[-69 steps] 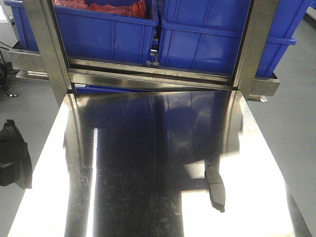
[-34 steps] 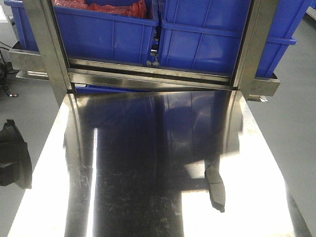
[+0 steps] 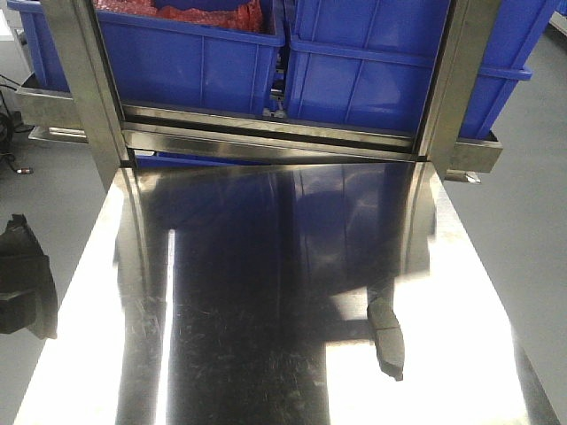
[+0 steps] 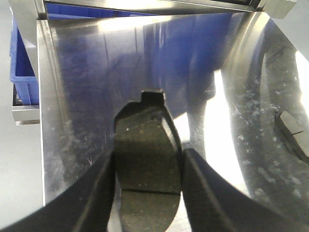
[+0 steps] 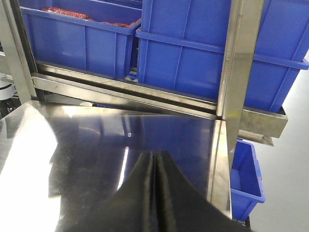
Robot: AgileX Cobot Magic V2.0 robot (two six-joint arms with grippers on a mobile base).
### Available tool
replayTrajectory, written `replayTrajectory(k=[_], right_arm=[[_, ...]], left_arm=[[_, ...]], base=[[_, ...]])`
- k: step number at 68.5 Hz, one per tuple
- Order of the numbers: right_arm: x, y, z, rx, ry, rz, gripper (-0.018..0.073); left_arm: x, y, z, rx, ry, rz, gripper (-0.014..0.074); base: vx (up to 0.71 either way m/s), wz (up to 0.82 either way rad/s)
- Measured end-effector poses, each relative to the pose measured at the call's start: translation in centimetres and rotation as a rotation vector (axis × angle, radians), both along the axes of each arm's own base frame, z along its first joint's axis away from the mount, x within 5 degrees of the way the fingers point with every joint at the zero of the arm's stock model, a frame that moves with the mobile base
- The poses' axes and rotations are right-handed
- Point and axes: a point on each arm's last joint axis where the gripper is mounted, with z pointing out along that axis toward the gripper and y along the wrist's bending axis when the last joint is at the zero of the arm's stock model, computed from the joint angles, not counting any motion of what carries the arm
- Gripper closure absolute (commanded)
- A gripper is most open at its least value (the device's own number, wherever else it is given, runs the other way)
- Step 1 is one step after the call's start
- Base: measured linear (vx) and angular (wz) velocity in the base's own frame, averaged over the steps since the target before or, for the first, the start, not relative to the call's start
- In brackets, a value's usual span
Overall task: Move and align brake pads A on conveyor
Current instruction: 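Lift the brake pad with the left gripper and pull it back, then lower the open right gripper over the other brake pad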
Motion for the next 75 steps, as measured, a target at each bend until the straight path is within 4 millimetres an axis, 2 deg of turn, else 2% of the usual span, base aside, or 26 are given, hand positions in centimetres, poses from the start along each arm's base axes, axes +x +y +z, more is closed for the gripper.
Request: replayTrajectory(k=[6, 12, 25, 32, 35, 42, 55, 65, 75], right_arm=[[0.0, 0.0, 0.0, 0.0, 0.0, 0.0, 0.0495], [0.0, 0.0, 0.0, 0.0, 0.0, 0.0, 0.0403], [0.0, 0.0, 0.0, 0.002, -0.001, 0.0, 0.0047], [0.0, 0.0, 0.0, 0.003, -0.001, 0.0, -0.0111], [0.0, 0.0, 0.0, 0.003, -0.001, 0.0, -0.0146], [0.0, 0.0, 0.0, 0.003, -0.001, 0.0, -0.0168], [0.6, 0.1, 0.1, 0.024, 0.033, 0.0, -0.0136], [3.6, 0.8, 0.5, 0.04, 0.177, 0.01, -0.012], [7.9, 1.7, 0.0, 0.042, 0.382, 0.014, -0.0113]], left_arm=[[0.0, 0.0, 0.0, 0.0, 0.0, 0.0, 0.054], [0.0, 0.0, 0.0, 0.0, 0.0, 0.0, 0.054], [0.0, 0.0, 0.0, 0.0, 0.0, 0.0, 0.054], [0.0, 0.0, 0.0, 0.0, 0.0, 0.0, 0.054], [0.0, 0.0, 0.0, 0.0, 0.0, 0.0, 0.054], [0.0, 0.0, 0.0, 0.0, 0.0, 0.0, 0.054], [0.0, 0.0, 0.0, 0.0, 0.0, 0.0, 0.054], [0.0, 0.0, 0.0, 0.0, 0.0, 0.0, 0.054], [0.0, 0.0, 0.0, 0.0, 0.0, 0.0, 0.054]], base=[[0.0, 0.0], [0.0, 0.0], [0.0, 0.0], [0.0, 0.0], [0.0, 0.0], [0.0, 0.0], [0.0, 0.0], [0.0, 0.0], [0.0, 0.0]])
